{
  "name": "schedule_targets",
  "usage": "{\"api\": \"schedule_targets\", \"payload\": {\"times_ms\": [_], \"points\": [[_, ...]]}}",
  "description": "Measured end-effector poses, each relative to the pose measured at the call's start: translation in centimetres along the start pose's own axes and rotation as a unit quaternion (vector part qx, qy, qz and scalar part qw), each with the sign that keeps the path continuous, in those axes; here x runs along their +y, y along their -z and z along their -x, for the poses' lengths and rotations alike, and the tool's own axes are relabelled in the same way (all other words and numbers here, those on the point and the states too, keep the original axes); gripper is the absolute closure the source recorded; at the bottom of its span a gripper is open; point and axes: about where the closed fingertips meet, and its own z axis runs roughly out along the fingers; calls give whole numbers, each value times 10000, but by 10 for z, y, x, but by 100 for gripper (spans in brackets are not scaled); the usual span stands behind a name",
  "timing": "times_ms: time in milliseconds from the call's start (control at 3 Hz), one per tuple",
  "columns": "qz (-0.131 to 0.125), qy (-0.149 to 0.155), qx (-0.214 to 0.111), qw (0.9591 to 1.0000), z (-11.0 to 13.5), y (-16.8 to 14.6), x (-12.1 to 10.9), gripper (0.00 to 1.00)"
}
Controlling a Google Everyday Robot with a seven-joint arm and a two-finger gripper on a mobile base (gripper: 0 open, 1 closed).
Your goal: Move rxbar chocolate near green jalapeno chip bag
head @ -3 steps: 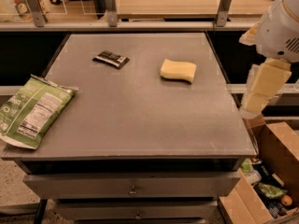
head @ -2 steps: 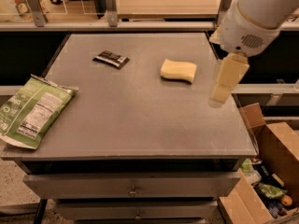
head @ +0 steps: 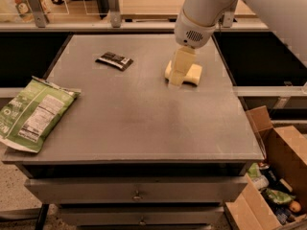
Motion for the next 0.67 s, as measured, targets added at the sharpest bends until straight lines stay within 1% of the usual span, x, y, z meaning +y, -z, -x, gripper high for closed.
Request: {"api": "schedule_targets", "payload": {"times_ms": [333, 667], "points": [[-148, -238, -285, 9992, 30, -32, -39, 0], [-406, -594, -543, 9959, 57, -67, -74, 0]]}}
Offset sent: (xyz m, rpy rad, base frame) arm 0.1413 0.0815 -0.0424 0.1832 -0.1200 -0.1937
